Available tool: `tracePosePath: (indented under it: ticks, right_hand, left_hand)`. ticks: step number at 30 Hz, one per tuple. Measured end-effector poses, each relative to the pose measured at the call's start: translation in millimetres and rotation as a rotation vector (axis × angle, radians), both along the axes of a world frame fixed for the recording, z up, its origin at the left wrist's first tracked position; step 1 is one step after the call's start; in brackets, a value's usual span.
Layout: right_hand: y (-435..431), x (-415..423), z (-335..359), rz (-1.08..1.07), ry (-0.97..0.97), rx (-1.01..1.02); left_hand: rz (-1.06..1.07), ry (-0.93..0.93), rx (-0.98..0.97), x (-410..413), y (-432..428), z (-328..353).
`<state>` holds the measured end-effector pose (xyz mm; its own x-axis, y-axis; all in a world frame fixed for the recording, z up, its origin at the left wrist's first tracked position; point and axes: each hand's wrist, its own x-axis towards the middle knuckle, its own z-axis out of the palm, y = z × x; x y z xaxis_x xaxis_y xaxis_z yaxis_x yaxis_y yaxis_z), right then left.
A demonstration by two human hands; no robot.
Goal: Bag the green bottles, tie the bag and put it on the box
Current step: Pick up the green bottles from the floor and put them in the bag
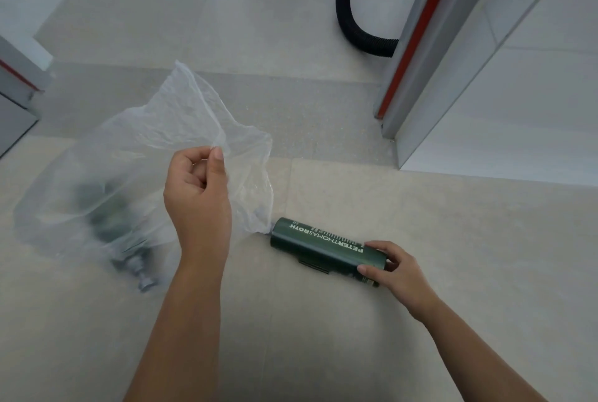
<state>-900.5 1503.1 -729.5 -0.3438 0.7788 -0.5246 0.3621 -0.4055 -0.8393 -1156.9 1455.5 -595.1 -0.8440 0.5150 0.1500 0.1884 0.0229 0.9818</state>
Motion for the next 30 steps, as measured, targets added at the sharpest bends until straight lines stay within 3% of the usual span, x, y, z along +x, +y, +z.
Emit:
tracePosePath:
  ticks: [13,20,30]
  right_hand:
    - [31,12,71,-0.287,0.151,0.243]
    - [37,-33,104,-0.139,0.247,0.273]
    - [16,-153,95,0.057,0.24,0.244]
  left_hand:
    - [0.057,-0.013,0.041,-2,0,7]
    - [0.087,-0.033,0.08,-8,-9,17]
    - [0.248,-0.003,0.12,-31,-52,37]
